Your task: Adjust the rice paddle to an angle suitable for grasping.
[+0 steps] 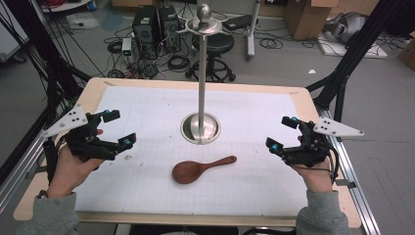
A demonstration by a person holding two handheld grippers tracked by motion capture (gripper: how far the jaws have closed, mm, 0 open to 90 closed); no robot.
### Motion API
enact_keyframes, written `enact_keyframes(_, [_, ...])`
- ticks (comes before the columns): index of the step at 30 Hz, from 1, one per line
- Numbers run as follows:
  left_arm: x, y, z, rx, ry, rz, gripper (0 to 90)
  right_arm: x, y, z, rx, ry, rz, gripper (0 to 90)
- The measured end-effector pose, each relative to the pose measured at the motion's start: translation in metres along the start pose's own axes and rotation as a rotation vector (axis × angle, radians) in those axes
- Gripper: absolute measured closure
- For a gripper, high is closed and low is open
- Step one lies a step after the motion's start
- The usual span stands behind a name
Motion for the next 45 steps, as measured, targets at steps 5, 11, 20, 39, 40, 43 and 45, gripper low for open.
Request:
enact_keyframes(5, [-0.001, 0.001, 0.002, 0.001, -0.006, -0.001, 1.7, 0.003, 0.000, -0.009, 0.002, -0.003, 0.014, 0.2])
enact_keyframes(11, [0.001, 0.005, 0.004, 0.009, -0.013, 0.012, 1.8, 0.016, 0.000, -0.024, 0.007, -0.063, 0.028, 25.7])
enact_keyframes(20, [0.003, 0.012, 0.007, 0.020, -0.027, 0.018, 1.8, 0.034, 0.012, -0.055, 0.082, -0.093, 0.055, 62.4])
enact_keyframes(39, [0.003, 0.018, 0.014, 0.031, -0.035, 0.028, 1.8, 0.060, 0.028, -0.115, 0.142, -0.130, 0.117, 89.1])
enact_keyframes(40, [0.003, 0.018, 0.014, 0.032, -0.035, 0.029, 1.7, 0.061, 0.029, -0.118, 0.150, -0.130, 0.117, 89.1])
enact_keyframes(43, [0.004, 0.019, 0.015, 0.035, -0.036, 0.030, 1.8, 0.067, 0.032, -0.127, 0.167, -0.143, 0.125, 89.2])
enact_keyframes(45, [0.004, 0.019, 0.016, 0.037, -0.038, 0.032, 1.7, 0.070, 0.033, -0.133, 0.172, -0.154, 0.132, 89.2])
Point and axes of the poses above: each handheld gripper's, and its own axes: z roughly backward along the jaws, y roughly out of its underside, x roughly to its left, the point moved 7 cm from there along -z, roughly forward along the jaws, and after that the axes turned 3 degrees about x, right-handed, at the moved point
